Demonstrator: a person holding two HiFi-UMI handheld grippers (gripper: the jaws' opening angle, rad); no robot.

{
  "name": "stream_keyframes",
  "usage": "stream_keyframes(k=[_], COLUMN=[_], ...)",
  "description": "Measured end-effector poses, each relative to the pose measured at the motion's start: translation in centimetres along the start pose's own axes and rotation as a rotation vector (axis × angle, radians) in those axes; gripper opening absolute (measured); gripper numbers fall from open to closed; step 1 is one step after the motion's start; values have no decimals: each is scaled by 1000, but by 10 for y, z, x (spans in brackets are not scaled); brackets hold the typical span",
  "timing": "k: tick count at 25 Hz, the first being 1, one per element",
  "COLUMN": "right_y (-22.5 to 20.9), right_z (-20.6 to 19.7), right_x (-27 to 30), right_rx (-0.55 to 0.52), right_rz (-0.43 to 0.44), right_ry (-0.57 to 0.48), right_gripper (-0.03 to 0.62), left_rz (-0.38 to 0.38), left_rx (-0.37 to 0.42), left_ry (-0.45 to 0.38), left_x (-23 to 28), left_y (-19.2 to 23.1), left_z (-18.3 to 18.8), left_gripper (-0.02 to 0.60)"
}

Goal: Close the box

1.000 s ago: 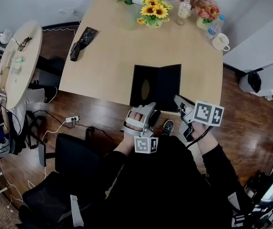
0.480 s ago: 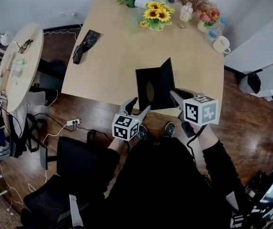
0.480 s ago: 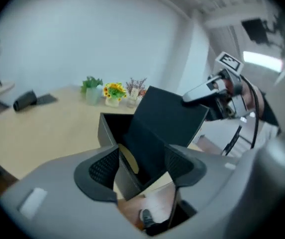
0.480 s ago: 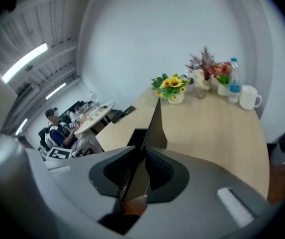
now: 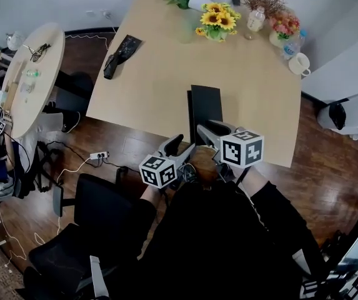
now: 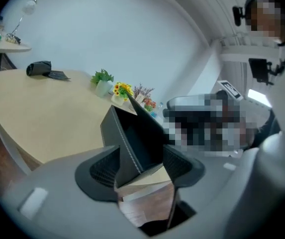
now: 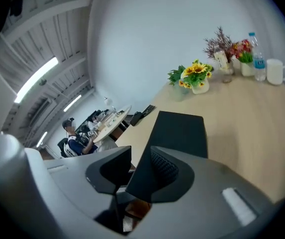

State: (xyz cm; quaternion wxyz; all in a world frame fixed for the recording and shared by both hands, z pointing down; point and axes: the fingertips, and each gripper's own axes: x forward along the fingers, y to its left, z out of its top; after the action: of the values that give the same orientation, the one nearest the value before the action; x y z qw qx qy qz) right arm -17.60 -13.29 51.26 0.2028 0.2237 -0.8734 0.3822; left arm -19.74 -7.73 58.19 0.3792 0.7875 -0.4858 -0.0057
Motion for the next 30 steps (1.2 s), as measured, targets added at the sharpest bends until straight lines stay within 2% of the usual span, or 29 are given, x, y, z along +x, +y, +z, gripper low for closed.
stream_keyframes(k=[3,6,8,12,16,17,20,30], right_y=[2,6,15,45,72,76,83,77], right_z=[11,32,49,78,96,98,104,115], right_x=[-8,-30,-50,-84,-109,-113,-125,-143], right_rx=[-14,-86,-146,-333,-527,-555,-592,-592], right_rz=[22,22,23,26,-2,-5,1,19], right_ry=[-58,-137,-211,-361,-501,-520,-551,-584], right_gripper=[120,118,108,100,101,101,101,101], left_rz=[48,88,94,51,76,89,105,126], left_rx=[0,32,107,308,503,518,493,493], left_ry=[-38,-136,-221,-359,-386,-376,-350,-321], left_x=[-29,-56,-68,-72,-62,-58,-52,-42], left_y=[12,8,-12,-80,-123,-127,-131,-147], left_z=[6,43,81,153,177,176,170,167], left_gripper=[253,253,252,252,250,250,250,249])
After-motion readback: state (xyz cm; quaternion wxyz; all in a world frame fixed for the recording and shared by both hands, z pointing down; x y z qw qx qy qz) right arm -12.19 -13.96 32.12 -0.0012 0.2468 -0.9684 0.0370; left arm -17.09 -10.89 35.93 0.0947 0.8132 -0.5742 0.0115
